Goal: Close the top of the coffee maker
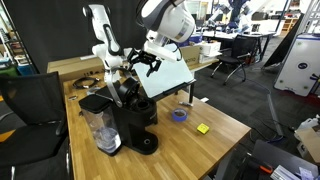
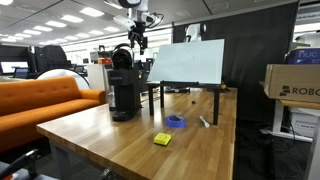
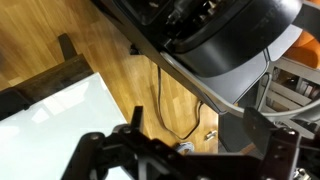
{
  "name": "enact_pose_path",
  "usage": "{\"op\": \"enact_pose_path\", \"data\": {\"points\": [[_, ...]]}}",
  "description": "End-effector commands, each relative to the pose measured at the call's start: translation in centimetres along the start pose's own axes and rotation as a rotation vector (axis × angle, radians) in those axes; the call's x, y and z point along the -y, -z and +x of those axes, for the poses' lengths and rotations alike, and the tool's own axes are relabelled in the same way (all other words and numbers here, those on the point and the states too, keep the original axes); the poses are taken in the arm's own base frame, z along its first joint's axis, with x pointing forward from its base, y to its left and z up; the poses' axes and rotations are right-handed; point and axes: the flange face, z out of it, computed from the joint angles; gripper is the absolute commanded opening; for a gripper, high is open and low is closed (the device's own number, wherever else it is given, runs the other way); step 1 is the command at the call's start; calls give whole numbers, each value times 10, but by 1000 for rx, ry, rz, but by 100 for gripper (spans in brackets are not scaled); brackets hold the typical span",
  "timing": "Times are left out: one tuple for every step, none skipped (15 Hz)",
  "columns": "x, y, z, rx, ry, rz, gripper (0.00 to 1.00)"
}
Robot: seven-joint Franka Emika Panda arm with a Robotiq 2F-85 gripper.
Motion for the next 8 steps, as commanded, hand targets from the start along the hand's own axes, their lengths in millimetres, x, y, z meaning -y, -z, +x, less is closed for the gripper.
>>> {"op": "enact_pose_path", "data": {"points": [[4, -4, 10, -21, 0, 14, 100], [5, -2, 12, -20, 4, 18, 100], [5, 3, 13, -28, 6, 18, 100], [5, 10, 14, -33, 10, 24, 100], [5, 18, 16, -42, 16, 29, 100], [5, 26, 18, -53, 20, 36, 100], [4, 34, 20, -72, 24, 41, 100], [3, 41, 22, -85, 26, 45, 100]]}}
